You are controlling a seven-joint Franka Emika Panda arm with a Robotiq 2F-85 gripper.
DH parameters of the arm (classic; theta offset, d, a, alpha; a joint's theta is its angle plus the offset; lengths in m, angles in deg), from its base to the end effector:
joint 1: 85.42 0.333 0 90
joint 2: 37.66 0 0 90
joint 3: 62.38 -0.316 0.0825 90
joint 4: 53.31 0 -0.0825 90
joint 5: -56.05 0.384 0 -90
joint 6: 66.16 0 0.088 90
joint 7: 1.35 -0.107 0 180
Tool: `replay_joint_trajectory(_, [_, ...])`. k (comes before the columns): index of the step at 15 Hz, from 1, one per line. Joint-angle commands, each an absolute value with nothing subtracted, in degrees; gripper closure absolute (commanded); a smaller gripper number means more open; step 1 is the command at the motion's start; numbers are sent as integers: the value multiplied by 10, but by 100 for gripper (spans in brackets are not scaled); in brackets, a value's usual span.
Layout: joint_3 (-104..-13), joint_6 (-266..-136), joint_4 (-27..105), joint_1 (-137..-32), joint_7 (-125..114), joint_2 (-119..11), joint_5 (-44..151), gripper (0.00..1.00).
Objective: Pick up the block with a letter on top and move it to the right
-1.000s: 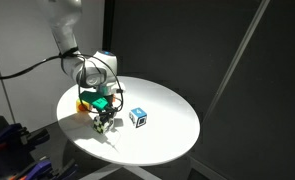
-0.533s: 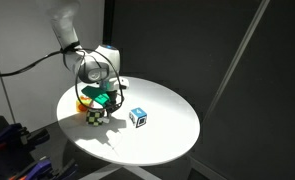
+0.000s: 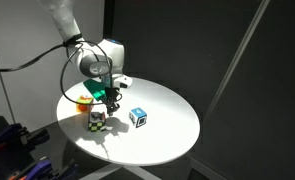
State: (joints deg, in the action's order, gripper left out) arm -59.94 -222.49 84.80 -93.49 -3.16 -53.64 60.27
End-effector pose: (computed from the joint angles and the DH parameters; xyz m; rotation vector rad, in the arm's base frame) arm 0.4913 -0.0947 0.2014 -3.0942 0.4361 -0.0641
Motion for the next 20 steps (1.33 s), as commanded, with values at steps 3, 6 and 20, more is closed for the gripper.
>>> replay_joint_trajectory(3, [-593, -2222, 848, -927, -32, -535, 607, 72])
replay_joint_trajectory(6, [-593, -2222, 848, -927, -32, -535, 607, 72])
replay_joint_trajectory(20, [-598, -2195, 912, -925, 17, -418, 607, 0])
